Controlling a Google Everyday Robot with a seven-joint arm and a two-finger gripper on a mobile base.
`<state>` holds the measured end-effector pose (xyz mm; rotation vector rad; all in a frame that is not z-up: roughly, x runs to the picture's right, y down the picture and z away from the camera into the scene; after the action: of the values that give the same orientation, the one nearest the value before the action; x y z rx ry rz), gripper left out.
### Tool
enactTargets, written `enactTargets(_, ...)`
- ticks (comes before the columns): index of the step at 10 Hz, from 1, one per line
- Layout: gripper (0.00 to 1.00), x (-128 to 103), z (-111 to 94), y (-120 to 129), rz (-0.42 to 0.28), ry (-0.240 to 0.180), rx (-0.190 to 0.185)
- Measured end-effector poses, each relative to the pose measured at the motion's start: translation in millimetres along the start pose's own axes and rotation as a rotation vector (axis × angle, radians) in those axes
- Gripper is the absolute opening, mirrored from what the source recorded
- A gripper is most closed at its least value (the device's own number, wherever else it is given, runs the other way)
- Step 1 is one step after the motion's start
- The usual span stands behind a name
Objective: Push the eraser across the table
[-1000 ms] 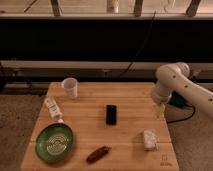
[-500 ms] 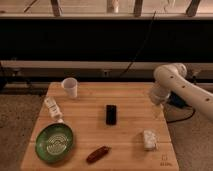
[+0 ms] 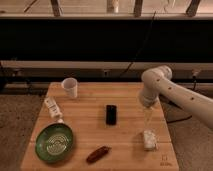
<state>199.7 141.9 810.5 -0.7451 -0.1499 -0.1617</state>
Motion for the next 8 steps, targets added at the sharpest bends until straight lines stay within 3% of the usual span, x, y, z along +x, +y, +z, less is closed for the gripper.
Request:
enactTargets(2,0.75,-7,5,-4,-0.015,-0.011,-0.003)
enactTargets(8,0.20,-30,14,-21,-0.055,-0.044,0.015)
